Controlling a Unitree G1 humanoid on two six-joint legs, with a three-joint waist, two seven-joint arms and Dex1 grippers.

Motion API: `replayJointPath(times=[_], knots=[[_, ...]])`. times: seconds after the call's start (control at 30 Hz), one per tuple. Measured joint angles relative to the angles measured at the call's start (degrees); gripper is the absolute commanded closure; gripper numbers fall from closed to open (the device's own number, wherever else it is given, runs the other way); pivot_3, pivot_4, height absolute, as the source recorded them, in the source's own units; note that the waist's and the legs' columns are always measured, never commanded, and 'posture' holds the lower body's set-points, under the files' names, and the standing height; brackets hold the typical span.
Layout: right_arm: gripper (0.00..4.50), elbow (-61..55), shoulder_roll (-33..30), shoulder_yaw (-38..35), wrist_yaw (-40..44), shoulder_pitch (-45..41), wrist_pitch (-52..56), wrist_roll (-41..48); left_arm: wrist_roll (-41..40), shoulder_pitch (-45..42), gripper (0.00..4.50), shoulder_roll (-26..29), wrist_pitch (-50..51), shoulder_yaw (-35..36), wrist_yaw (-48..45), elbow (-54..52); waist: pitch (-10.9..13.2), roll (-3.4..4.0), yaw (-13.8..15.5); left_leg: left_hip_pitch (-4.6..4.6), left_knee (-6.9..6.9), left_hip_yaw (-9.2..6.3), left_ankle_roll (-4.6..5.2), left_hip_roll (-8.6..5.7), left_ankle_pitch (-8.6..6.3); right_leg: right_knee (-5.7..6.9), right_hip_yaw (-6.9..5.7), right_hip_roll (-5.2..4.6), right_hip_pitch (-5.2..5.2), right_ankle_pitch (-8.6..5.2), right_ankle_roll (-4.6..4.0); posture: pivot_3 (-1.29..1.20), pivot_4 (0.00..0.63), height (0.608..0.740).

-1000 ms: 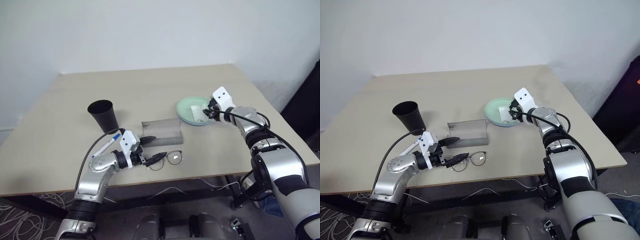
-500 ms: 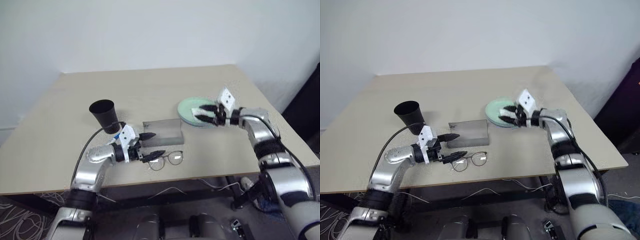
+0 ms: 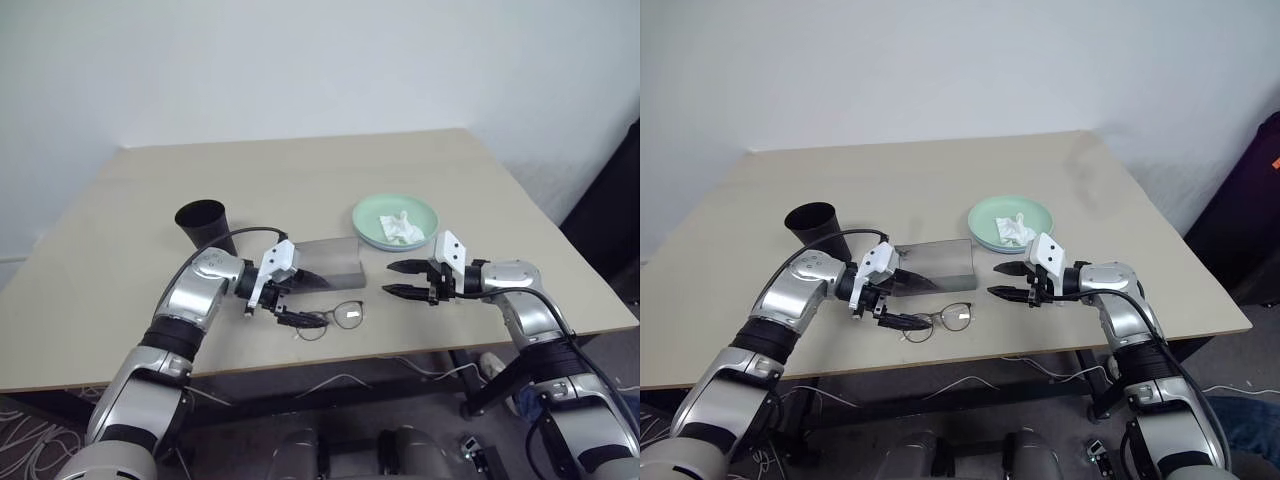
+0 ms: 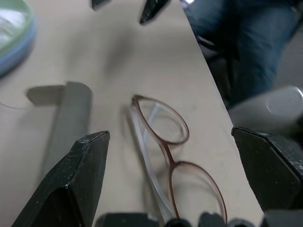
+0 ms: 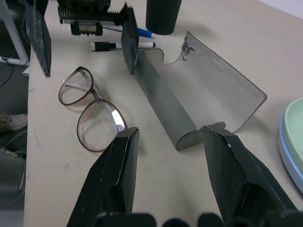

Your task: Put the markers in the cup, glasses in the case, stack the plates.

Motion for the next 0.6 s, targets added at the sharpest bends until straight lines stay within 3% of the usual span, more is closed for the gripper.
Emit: replayJointPath(times=[0.23,0.33,0.57,0.6], knots=[[2.22,-4.08,0.0,0.24,-3.3,2.31,1.0,0.53,4.3,-6.56,0.1,-2.97,-5.21,-2.39,-4.42,10.14,0.14,-0.23,0.08,-0.08,-0.01,-0.01,0.01,-0.04,-0.01,-0.07,0.02,-0.01,-0.04,-0.01,0.0,0.0,0.0,0.74],[2.2,-5.33,-0.01,0.28,-4.65,3.57,1.52,0.54,5.23,-8.5,0.7,-4.63,-6.42,-3.86,-4.65,13.28,0.2,-0.33,0.04,-0.08,0.01,0.0,0.05,-0.05,-0.03,-0.07,0.05,-0.02,-0.04,-0.01,0.01,0.0,0.0,0.74],[2.2,-6.83,-0.02,0.23,-7.2,5.91,1.73,0.63,5.98,-9.56,3.2,-5.69,-7.51,-7.35,-4.67,16.45,0.3,-0.49,-0.03,-0.07,0.02,-0.03,0.05,-0.03,-0.03,-0.06,0.04,0.01,-0.05,-0.01,0.01,0.0,0.0,0.74],[2.2,-7.25,-0.02,0.2,-7.46,6.21,1.77,0.72,6.18,-9.56,3.2,-5.67,-7.73,-7.8,-4.68,16.62,0.3,-0.49,-0.02,-0.07,0.01,-0.04,0.05,-0.03,-0.03,-0.06,0.04,0.01,-0.04,-0.01,0.0,0.0,0.0,0.74]])
